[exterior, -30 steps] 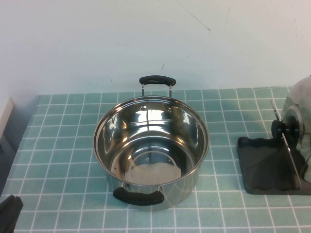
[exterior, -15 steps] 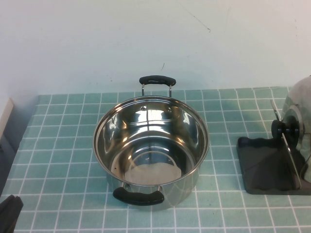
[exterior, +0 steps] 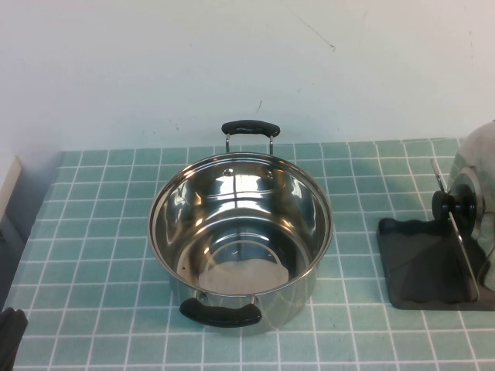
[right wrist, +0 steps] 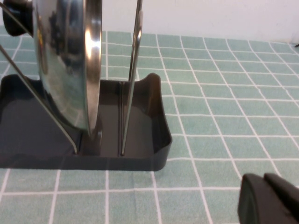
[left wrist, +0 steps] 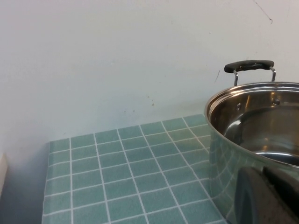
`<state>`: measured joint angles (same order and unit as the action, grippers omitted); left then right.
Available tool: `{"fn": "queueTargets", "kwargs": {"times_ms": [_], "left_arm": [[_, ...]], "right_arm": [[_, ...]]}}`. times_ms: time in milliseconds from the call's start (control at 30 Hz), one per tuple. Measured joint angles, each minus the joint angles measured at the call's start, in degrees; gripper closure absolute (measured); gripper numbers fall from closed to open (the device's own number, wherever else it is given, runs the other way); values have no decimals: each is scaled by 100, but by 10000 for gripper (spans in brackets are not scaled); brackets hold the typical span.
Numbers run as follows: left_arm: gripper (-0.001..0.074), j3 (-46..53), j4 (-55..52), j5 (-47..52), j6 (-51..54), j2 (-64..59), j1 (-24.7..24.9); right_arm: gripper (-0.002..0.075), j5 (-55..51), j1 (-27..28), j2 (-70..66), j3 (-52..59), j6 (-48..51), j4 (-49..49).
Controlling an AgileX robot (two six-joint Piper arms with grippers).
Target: Put pot lid on rack
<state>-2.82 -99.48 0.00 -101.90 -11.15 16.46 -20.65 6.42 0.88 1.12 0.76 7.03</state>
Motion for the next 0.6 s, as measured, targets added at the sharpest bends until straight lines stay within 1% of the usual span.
{"fn": "queueTargets", "kwargs": {"times_ms": [100, 200, 267, 333, 433, 600], "left_arm": [[737, 0, 0, -64, -89, 0, 0], [737, 0, 0, 40, -866, 31, -28], [736, 51, 0, 250, -1500, 83, -93], [737, 138, 0, 491, -1878, 199, -187], [736, 236, 22, 662, -2072, 355, -304], [737, 285, 47, 699, -2166, 462, -315]], "right_arm": [[727, 0, 0, 0, 0, 0, 0], [727, 0, 0, 0, 0, 0, 0], [727, 0, 0, 0, 0, 0, -8], [727, 0, 0, 0, 0, 0, -8], [727, 0, 0, 0, 0, 0, -8], [727, 0, 0, 0, 0, 0, -8]]}}
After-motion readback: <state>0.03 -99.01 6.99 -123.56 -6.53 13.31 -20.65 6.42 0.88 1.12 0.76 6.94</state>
